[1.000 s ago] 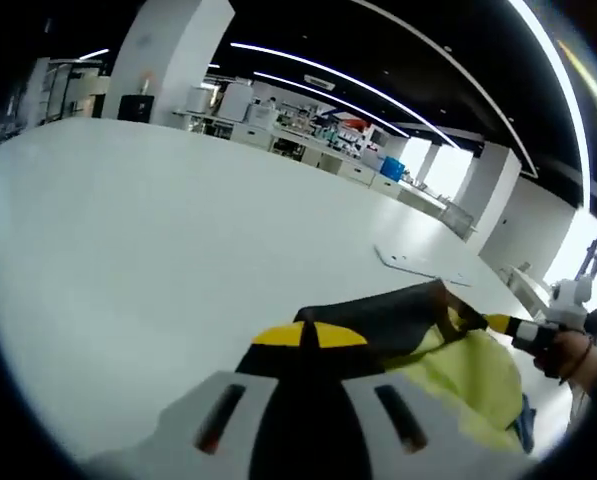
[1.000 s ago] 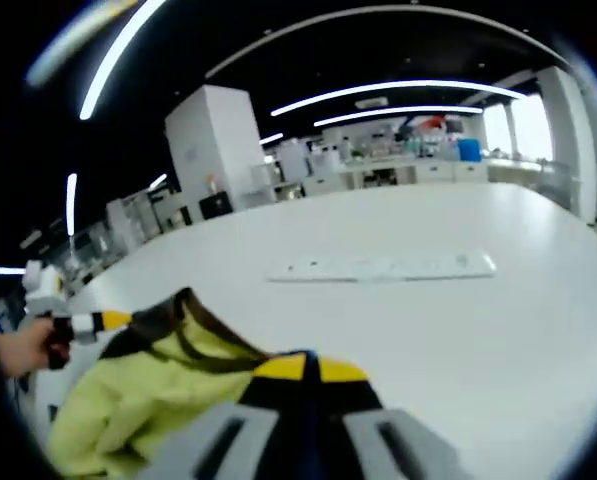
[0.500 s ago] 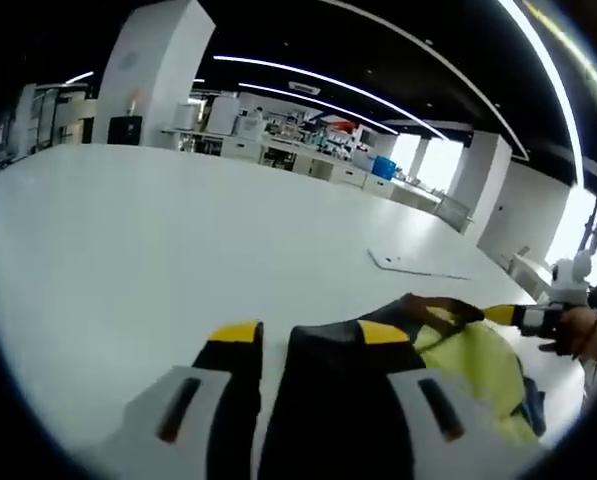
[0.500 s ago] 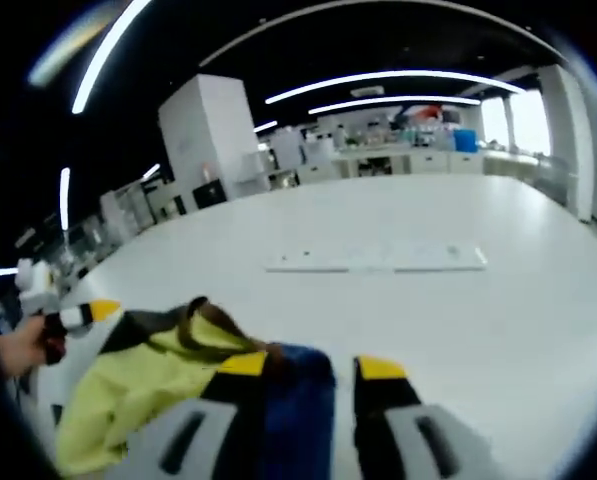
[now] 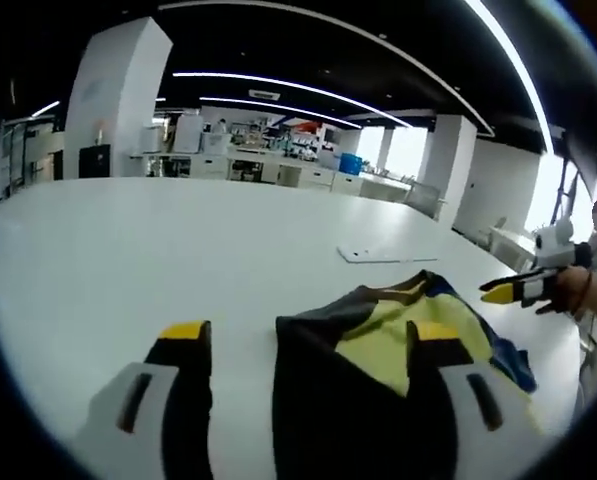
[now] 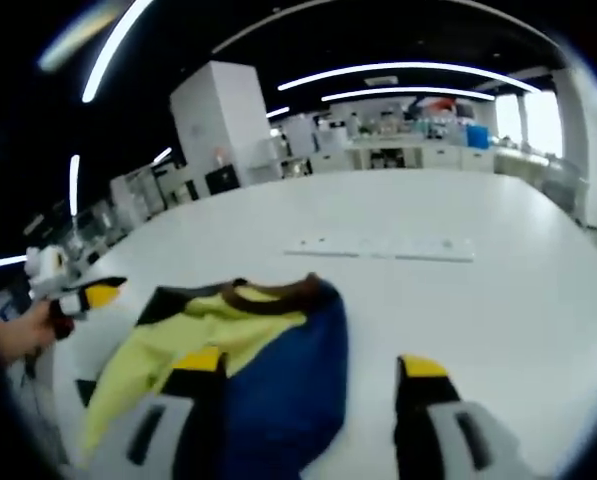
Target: Fold the garment on the visible template until the final outline fits inside the template.
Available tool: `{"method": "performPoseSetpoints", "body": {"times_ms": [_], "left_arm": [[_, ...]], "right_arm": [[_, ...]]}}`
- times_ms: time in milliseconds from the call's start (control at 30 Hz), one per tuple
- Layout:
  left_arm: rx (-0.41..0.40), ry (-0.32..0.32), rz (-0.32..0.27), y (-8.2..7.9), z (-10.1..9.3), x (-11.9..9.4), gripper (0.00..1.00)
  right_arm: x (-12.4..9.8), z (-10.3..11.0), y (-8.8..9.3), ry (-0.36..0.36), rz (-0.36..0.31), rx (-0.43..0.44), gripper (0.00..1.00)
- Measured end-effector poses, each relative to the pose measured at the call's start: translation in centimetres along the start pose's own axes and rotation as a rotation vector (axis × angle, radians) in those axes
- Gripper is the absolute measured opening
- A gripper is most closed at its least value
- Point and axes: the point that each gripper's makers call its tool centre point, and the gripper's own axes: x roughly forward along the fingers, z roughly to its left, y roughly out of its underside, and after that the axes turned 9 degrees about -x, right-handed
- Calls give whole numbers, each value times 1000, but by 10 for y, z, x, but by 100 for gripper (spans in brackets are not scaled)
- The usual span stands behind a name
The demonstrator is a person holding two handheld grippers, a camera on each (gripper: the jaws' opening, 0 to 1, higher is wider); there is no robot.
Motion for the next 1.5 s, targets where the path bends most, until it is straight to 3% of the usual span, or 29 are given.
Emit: {"method": "performPoseSetpoints", "body": {"times_ms": [333, 633, 833, 900, 1067, 1367, 1500], "left_arm": [[13, 3, 42, 16, 2, -35, 89], [1, 35, 46, 34, -12, -66, 84], [72, 13, 80, 53, -14, -84, 73], [77, -2, 90, 59, -14, -90, 67], [101, -46, 127, 79, -5, -98, 58], [21, -86, 226, 113, 0, -102, 43], [31, -89, 232, 118, -3, -103, 37]], "right_arm": [[-31, 13, 26, -16, 49, -86, 64], [-51, 41, 49, -66, 83, -116, 62], [-57, 64, 66, -83, 105, -103, 55], [-59, 68, 69, -76, 96, -85, 56], [-59, 77, 77, -64, 88, -59, 48], [-63, 91, 95, -7, 107, -99, 27], [-64, 92, 104, 19, 132, -80, 18]]}}
